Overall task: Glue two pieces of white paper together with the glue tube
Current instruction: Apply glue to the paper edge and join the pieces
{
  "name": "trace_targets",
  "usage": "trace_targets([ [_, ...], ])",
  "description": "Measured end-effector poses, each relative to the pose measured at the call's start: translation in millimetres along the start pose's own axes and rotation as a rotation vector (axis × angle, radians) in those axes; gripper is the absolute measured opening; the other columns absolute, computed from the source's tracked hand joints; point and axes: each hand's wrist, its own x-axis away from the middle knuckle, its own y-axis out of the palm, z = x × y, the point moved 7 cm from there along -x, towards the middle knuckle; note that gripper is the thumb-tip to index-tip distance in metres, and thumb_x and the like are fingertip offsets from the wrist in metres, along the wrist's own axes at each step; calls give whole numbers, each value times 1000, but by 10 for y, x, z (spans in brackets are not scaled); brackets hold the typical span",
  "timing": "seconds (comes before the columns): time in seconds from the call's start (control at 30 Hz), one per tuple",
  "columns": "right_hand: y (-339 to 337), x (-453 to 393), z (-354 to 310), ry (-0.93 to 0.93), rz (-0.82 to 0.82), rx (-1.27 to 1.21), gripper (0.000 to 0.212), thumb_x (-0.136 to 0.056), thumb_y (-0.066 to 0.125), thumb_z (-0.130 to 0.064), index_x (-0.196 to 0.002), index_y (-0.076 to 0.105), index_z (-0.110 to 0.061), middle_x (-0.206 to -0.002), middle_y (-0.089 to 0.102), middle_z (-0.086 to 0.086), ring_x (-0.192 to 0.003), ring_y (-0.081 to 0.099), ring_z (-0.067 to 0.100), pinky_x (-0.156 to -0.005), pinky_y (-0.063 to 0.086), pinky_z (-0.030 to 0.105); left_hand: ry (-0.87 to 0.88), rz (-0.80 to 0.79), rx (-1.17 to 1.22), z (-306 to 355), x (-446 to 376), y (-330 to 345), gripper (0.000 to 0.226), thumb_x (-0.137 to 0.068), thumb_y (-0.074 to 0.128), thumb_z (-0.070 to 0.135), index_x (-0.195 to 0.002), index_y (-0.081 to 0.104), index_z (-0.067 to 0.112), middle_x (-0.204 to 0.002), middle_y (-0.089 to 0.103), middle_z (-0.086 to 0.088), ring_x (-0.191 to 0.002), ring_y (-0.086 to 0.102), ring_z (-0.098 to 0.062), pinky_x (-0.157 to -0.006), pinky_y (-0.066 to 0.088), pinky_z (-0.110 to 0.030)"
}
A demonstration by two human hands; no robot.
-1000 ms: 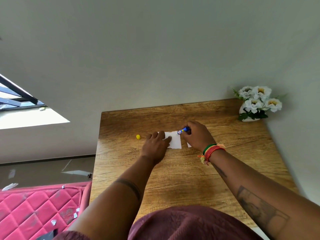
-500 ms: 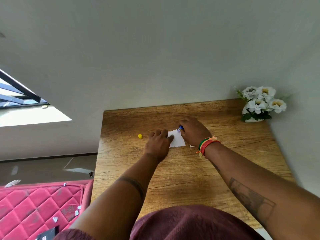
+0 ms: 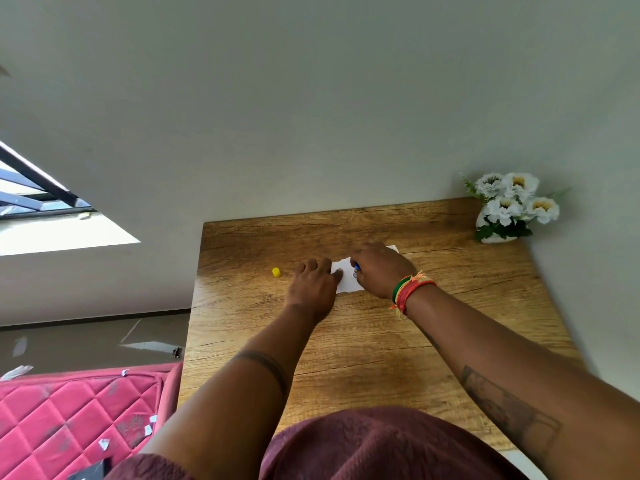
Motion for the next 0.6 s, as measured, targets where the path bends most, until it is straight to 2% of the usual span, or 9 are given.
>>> trace_targets([
  [0.2,20,100,5,22,-3,-6,16,-91,62,-19,-105,69,-17,-110,68,5,-101,61,24,-79,52,34,0,-3,-27,18,2,-7,50,-103,45,25,-153,42,22,-138,47,-13,-122,47,-36,-101,40,-46],
  [0.3,25,117,66,56,-10,-82,18,-91,64,-23,-107,68,-18,-111,67,4,-101,61,24,-75,46,30,-5,-11,-44,26,12,-11,49,-103,46,24,-152,43,20,-138,48,-14,-124,47,-36,-101,39,-46],
  [0.37,-6,135,156,113,2,-175,16,-91,66,-28,-104,68,-19,-107,66,3,-94,60,22,-72,40,29,-12,-15,-58,35,25,-20,46,-102,48,22,-148,46,17,-139,50,-14,-125,48,-36,-101,39,-46],
  [0.47,-88,168,280,176,53,-263,14,-90,66,-24,-102,69,-17,-102,66,3,-87,57,19,-70,43,31,-33,-15,-56,38,22,-10,35,-102,50,21,-136,53,14,-132,57,-14,-123,52,-36,-100,40,-45],
  [0.53,-116,178,323,200,79,-295,16,-89,66,-22,-103,71,-16,-103,67,3,-88,58,19,-71,47,31,-55,13,-38,24,-5,-7,30,-105,49,29,-129,57,14,-130,59,-13,-121,53,-34,-98,41,-44],
  [0.6,-114,171,345,226,97,-324,16,-89,65,-20,-104,71,-17,-103,65,1,-88,58,17,-71,46,30,-72,31,-16,15,-51,-3,40,-104,50,43,-129,58,14,-133,56,-13,-123,52,-33,-99,41,-43],
])
